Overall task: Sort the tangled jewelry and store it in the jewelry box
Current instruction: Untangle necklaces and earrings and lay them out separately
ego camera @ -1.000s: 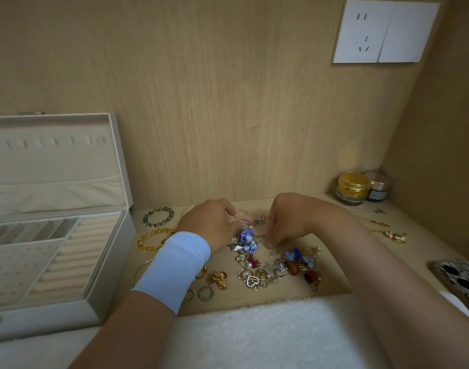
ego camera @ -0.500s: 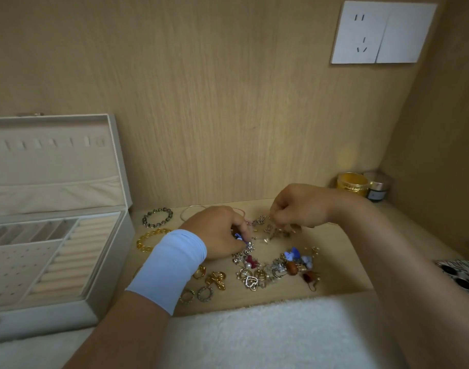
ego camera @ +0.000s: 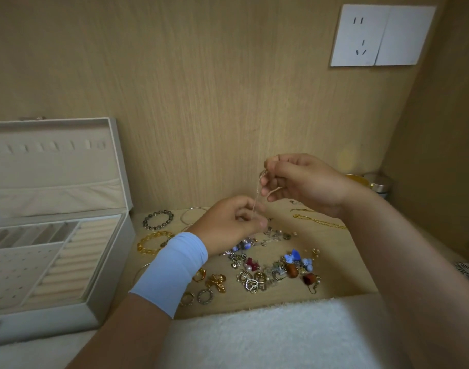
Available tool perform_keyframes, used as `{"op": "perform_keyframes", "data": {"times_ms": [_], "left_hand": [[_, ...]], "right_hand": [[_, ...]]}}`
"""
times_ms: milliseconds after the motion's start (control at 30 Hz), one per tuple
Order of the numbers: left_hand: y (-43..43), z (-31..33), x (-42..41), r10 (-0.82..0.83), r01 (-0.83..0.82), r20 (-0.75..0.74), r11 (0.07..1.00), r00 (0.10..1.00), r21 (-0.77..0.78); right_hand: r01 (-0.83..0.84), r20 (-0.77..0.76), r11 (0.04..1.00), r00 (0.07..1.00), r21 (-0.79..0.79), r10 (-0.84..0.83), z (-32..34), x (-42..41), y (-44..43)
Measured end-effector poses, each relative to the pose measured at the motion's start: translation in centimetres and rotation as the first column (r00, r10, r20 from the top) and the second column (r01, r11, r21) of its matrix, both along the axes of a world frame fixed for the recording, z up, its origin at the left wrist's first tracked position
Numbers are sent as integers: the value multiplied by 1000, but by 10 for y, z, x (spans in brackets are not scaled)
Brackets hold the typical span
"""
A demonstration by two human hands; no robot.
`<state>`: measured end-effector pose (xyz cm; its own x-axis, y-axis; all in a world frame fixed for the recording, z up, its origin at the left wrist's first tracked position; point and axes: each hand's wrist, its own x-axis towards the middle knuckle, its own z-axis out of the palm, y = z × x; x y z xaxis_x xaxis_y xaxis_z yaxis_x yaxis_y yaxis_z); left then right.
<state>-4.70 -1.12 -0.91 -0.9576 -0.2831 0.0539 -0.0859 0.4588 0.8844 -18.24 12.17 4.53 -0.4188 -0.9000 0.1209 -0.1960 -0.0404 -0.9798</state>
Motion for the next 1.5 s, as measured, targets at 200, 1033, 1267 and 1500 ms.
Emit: {"op": "perform_keyframes", "data": {"times_ms": [200, 1033, 1267, 1500], "left_hand": [[-9, 7, 4, -22, 33, -86, 992, 996, 126], [-17, -9, 2, -11, 96, 219, 919, 976, -382], [-21, -8, 3, 13, 88, 257, 922, 966, -376], [-24, -10, 5, -3, 53, 198, 967, 980, -249]], "right_hand": [[102, 183, 980, 981, -170, -70, 8, 7, -6], [112, -352, 898, 935, 425, 50, -16, 7, -8], [92, -352, 716, 909, 692, 224, -23, 6, -9], [125, -406, 713, 882, 690, 239, -25, 10, -13]]}}
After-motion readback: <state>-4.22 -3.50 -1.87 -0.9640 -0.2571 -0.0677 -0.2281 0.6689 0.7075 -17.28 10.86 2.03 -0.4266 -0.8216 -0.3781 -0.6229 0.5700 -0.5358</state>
